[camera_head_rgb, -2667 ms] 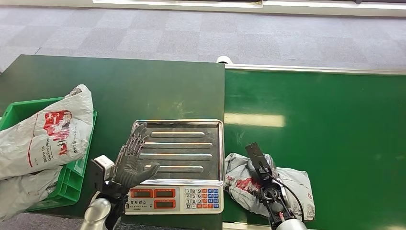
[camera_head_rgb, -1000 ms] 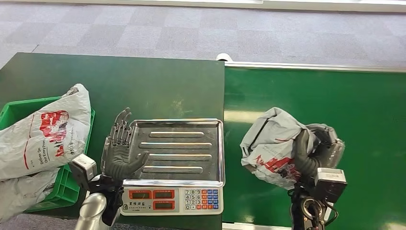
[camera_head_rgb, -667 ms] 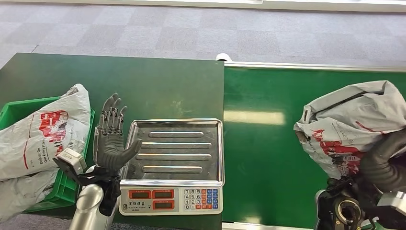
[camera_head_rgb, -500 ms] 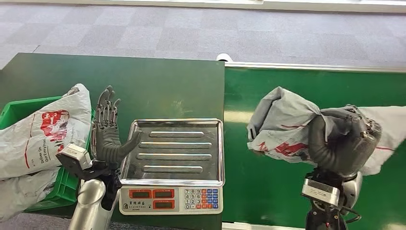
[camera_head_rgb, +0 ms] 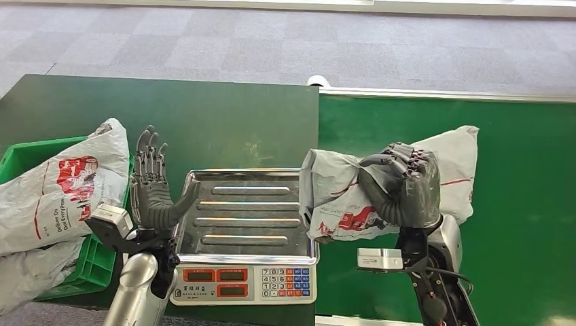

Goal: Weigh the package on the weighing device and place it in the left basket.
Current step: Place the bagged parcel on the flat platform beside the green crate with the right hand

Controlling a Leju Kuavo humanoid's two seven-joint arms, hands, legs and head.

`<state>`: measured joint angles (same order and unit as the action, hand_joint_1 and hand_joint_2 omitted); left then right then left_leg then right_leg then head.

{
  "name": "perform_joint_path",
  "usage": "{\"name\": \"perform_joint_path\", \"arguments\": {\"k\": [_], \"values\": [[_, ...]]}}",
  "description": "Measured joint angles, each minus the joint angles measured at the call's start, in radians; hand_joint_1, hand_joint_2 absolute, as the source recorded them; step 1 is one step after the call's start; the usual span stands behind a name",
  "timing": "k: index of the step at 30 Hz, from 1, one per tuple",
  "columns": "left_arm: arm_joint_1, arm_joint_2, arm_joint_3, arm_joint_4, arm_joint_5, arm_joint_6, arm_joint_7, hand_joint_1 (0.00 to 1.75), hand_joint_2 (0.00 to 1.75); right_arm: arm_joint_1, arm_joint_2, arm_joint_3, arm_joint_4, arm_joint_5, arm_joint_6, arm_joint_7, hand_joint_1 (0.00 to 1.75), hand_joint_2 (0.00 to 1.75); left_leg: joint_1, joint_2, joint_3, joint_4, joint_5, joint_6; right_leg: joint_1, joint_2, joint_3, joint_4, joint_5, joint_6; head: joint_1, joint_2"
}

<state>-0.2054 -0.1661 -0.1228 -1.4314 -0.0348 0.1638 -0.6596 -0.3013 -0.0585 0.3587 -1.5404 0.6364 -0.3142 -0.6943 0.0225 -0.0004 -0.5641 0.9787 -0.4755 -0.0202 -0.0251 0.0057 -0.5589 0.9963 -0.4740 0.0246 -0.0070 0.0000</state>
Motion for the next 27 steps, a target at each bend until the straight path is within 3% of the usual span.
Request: {"name": "perform_joint_path", "arguments": {"k": [7,11,27], "values": [[0.007,0.000,0.003,0.005,0.021,0.041,-0.010,0.00,1.75,-0.028,-0.013,0.059,0.057,0.019,0.020,0.004,1.75,1.75,0.000,0.000,-0.001,0.000,0.000,0.000,0.000,0.000,0.000,0.000,0.000,0.000,0.000,0.000],[0.018,0.000,0.023,0.019,0.063,0.097,-0.030,0.00,1.75,-0.083,-0.009,0.157,0.167,0.076,0.039,0.024,1.75,1.75,0.000,0.001,0.000,0.000,0.000,0.000,0.000,0.002,-0.001,0.000,0.000,0.000,0.000,0.000],[0.032,-0.005,0.053,0.039,0.082,0.172,-0.039,0.00,1.75,-0.295,0.090,0.518,0.596,0.207,0.117,0.008,1.75,1.75,0.000,0.000,-0.001,0.000,0.000,0.000,0.000,0.001,-0.002,0.001,0.000,0.000,0.000,0.000]]}}
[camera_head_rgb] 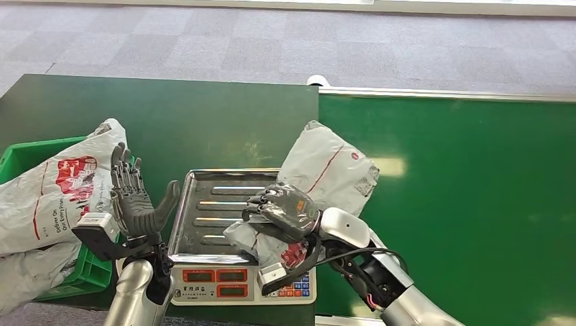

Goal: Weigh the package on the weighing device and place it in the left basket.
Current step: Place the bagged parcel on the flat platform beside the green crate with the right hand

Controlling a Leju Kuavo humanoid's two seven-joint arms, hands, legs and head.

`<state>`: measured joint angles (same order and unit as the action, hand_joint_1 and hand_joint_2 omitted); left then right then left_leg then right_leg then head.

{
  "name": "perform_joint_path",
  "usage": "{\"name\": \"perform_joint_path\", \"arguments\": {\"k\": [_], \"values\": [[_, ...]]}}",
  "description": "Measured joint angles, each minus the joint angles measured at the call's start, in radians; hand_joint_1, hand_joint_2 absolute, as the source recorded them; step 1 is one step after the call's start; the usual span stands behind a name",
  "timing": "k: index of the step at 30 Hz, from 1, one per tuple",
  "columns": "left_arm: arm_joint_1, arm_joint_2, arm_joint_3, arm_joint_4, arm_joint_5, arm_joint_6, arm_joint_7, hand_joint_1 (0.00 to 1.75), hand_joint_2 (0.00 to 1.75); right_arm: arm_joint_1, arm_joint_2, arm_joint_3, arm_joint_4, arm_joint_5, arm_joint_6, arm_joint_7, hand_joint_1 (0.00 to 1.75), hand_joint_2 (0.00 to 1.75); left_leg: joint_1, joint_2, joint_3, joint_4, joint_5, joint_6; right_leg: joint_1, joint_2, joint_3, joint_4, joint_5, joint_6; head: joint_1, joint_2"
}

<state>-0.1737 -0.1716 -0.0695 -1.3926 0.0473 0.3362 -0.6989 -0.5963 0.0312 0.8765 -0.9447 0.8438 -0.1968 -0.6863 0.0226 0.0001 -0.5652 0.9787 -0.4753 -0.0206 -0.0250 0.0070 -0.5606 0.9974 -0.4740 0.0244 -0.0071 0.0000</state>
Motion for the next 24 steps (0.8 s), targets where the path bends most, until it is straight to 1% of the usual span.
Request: {"name": "perform_joint_path", "arguments": {"k": [3,9,11,15,17,20,24], "values": [[0.002,-0.002,0.004,0.000,0.000,0.002,0.000,0.00,1.75,-0.030,0.017,0.058,0.043,0.006,0.004,0.000,1.75,1.75,0.000,0.000,0.000,0.000,0.000,0.000,0.000,0.000,0.000,0.000,0.000,0.000,0.000,0.000],[0.006,-0.002,0.008,0.000,0.000,0.000,0.000,0.00,1.75,-0.065,0.031,0.119,0.085,0.024,-0.006,0.000,1.75,1.75,0.000,0.000,0.000,0.000,0.000,0.000,0.000,0.000,0.000,0.000,0.000,0.000,0.000,0.000],[0.006,-0.002,0.009,0.000,0.000,-0.003,0.000,0.00,1.75,-0.080,0.033,0.149,0.095,0.053,-0.038,0.004,1.75,1.75,0.000,0.000,0.000,0.000,0.000,0.000,0.000,0.000,0.000,0.000,0.000,0.000,0.000,0.000],[0.006,-0.003,0.013,0.001,0.000,-0.015,0.000,0.00,1.75,-0.112,0.039,0.228,0.104,0.140,-0.152,0.039,1.75,1.75,0.000,0.000,0.000,0.000,0.000,0.000,0.000,0.000,0.000,0.000,0.000,0.000,0.000,0.000],[0.006,-0.005,0.014,0.002,0.001,-0.018,0.000,0.00,1.75,-0.120,0.043,0.255,0.100,0.150,-0.179,0.051,1.75,1.75,0.000,0.000,0.000,0.000,0.000,0.000,0.000,0.000,0.000,0.000,0.000,0.000,0.000,0.000],[0.001,-0.007,0.015,0.009,0.005,-0.016,0.000,0.00,1.75,-0.126,0.052,0.275,0.089,0.126,-0.169,0.060,1.75,1.75,0.000,0.000,0.000,0.000,0.000,0.000,0.000,0.000,0.000,0.000,0.000,0.000,0.000,0.000],[-0.003,-0.008,0.015,0.016,0.014,-0.009,0.000,0.00,1.75,-0.131,0.059,0.284,0.083,0.070,-0.144,0.051,1.75,1.75,0.000,0.000,0.000,0.000,0.000,0.000,0.000,0.000,0.000,0.000,0.000,0.000,0.000,0.000]]}}
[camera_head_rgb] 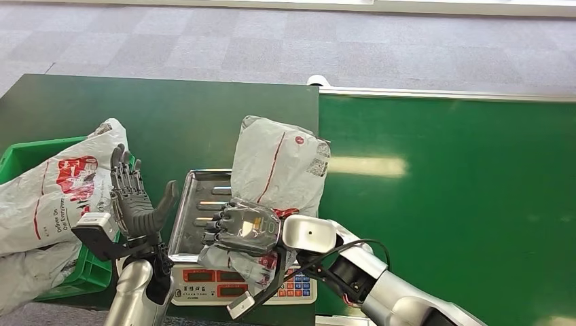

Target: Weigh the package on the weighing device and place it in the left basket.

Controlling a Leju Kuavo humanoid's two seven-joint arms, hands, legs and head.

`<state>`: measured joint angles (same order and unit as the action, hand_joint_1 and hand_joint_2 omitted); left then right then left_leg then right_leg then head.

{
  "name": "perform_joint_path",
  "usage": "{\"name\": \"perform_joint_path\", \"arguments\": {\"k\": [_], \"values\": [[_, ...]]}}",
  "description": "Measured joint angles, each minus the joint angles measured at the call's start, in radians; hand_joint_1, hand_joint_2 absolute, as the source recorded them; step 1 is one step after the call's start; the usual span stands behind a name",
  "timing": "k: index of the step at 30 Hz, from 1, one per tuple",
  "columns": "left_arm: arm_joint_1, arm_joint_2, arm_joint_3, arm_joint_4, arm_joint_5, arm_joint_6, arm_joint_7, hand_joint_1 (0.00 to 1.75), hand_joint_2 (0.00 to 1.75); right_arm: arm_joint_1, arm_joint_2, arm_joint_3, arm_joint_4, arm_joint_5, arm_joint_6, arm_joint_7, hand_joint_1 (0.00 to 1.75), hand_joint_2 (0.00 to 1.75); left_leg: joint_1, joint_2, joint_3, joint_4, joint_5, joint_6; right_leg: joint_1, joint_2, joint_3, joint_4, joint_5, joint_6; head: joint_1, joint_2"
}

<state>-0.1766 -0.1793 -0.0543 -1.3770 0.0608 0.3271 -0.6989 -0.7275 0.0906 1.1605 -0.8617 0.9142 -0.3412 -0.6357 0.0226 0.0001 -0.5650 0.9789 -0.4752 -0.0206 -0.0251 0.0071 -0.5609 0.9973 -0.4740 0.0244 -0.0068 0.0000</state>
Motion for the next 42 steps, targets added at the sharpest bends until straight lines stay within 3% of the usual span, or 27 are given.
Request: {"name": "perform_joint_path", "arguments": {"k": [7,8,12,13,34,42], "values": [[0.000,0.001,-0.008,0.012,-0.012,-0.004,0.000,0.00,1.75,0.004,-0.003,-0.023,-0.030,-0.161,0.003,-0.053,1.75,1.75,0.000,0.000,0.000,0.000,0.000,0.000,0.000,0.000,0.000,0.000,0.000,0.000,0.000,0.000],[0.000,0.001,-0.010,0.014,-0.014,-0.004,0.000,0.00,1.75,0.005,-0.005,-0.027,-0.041,-0.177,0.008,-0.055,1.66,1.75,0.000,0.000,0.000,0.000,0.000,0.000,0.000,0.000,0.000,0.000,0.000,0.000,0.000,0.000],[0.001,0.001,-0.013,0.015,-0.014,-0.002,0.000,0.00,1.75,0.007,-0.009,-0.041,-0.058,-0.185,0.031,-0.057,0.07,1.75,0.000,0.000,0.000,0.000,0.000,0.000,0.000,0.000,0.000,0.000,0.000,0.000,0.000,0.000],[0.002,0.002,-0.013,0.015,-0.014,-0.002,0.000,0.00,1.75,0.008,-0.009,-0.044,-0.058,-0.181,0.035,-0.057,0.00,1.75,0.000,0.000,0.000,0.000,0.000,0.000,0.000,0.000,0.000,0.000,0.000,0.000,0.000,0.000],[0.013,0.002,-0.013,0.015,-0.042,-0.014,0.000,0.00,1.75,0.042,-0.002,-0.115,-0.037,-0.181,0.080,-0.029,0.00,1.75,0.000,0.000,0.000,0.000,0.000,0.000,0.000,0.000,0.000,0.000,0.000,0.000,0.000,0.000],[0.015,0.002,-0.013,0.014,-0.044,-0.008,0.000,0.00,1.75,0.094,0.009,-0.178,-0.066,-0.273,0.098,-0.057,0.00,1.75,0.000,0.000,0.000,0.000,0.000,0.000,0.000,0.000,0.000,0.000,0.000,0.000,0.000,0.000]]}}
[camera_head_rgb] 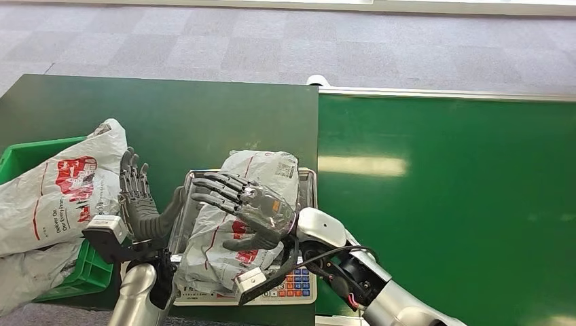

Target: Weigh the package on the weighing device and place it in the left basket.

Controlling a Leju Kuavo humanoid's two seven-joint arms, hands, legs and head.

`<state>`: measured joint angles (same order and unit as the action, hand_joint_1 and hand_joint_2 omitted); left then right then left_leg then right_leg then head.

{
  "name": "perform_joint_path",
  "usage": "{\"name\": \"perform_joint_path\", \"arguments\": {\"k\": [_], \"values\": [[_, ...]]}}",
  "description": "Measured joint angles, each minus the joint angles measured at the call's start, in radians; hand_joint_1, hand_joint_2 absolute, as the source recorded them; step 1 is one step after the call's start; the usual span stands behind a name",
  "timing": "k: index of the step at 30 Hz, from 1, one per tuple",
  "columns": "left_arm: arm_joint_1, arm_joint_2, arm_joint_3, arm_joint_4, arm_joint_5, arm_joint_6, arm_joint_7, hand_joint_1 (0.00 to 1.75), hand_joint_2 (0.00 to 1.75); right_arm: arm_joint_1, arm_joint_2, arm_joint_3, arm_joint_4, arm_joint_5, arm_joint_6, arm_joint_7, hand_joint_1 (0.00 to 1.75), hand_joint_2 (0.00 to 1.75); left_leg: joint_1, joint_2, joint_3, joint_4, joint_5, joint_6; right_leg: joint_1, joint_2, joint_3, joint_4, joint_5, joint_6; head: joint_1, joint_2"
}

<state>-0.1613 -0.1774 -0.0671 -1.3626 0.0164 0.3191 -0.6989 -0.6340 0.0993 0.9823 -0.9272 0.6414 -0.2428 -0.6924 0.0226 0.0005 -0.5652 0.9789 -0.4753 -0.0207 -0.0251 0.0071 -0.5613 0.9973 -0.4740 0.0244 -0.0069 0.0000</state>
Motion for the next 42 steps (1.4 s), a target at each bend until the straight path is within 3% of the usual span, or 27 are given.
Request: {"name": "perform_joint_path", "arguments": {"k": [4,10,13,18,25,32,36,42], "values": [[0.001,0.000,0.000,0.000,0.000,0.002,0.000,0.00,1.75,0.020,0.001,-0.021,-0.024,-0.042,0.008,-0.001,0.00,1.75,0.000,0.000,0.000,0.000,0.000,0.000,0.000,0.000,0.000,0.000,0.000,0.000,0.000,0.000],[0.018,-0.001,0.001,-0.015,0.000,0.012,0.000,0.00,1.75,0.118,-0.005,-0.116,-0.186,-0.294,0.049,-0.002,0.00,1.75,0.000,0.000,0.000,0.000,0.000,0.000,0.000,0.000,0.000,0.000,0.000,0.000,0.000,0.000],[0.035,-0.002,0.003,-0.027,-0.001,0.001,0.000,0.00,1.75,0.191,-0.012,-0.198,-0.279,-0.359,0.043,-0.002,0.00,1.75,0.000,0.000,0.000,0.000,0.000,0.000,0.000,0.000,-0.001,0.000,0.000,0.000,0.000,0.000],[0.047,-0.009,0.004,-0.039,0.004,-0.057,0.000,0.00,1.75,0.307,-0.018,-0.340,-0.393,-0.345,0.040,-0.002,0.00,1.75,0.000,0.000,0.000,0.000,-0.001,0.000,0.000,0.000,0.000,-0.001,0.000,0.000,0.000,0.000],[0.050,-0.021,-0.001,-0.049,0.001,-0.114,0.004,0.00,1.75,0.380,-0.014,-0.471,-0.474,-0.376,0.023,-0.002,0.00,1.75,0.000,0.000,0.000,0.000,0.000,0.000,0.000,-0.001,0.000,0.000,0.000,0.000,0.000,0.000],[0.060,-0.031,-0.014,-0.074,-0.028,-0.153,0.012,0.00,1.75,0.420,-0.013,-0.559,-0.520,-0.398,0.020,-0.002,0.00,1.75,0.000,0.000,0.000,0.000,-0.001,0.000,0.000,0.000,0.000,-0.001,0.000,0.000,0.000,0.000],[0.078,-0.037,-0.029,-0.107,-0.062,-0.225,0.036,0.00,1.75,0.440,-0.011,-0.611,-0.530,-0.418,0.021,-0.002,0.00,1.75,0.000,0.000,0.000,0.000,-0.001,0.000,0.000,0.000,0.000,-0.001,0.000,0.000,0.000,0.000],[0.092,-0.041,-0.068,-0.117,-0.099,-0.285,0.043,0.00,1.75,0.477,-0.008,-0.714,-0.531,-0.480,0.081,-0.002,0.00,1.75,0.000,0.000,0.000,0.000,-0.001,0.000,0.000,0.000,0.000,-0.001,0.000,0.000,0.000,0.000]]}}
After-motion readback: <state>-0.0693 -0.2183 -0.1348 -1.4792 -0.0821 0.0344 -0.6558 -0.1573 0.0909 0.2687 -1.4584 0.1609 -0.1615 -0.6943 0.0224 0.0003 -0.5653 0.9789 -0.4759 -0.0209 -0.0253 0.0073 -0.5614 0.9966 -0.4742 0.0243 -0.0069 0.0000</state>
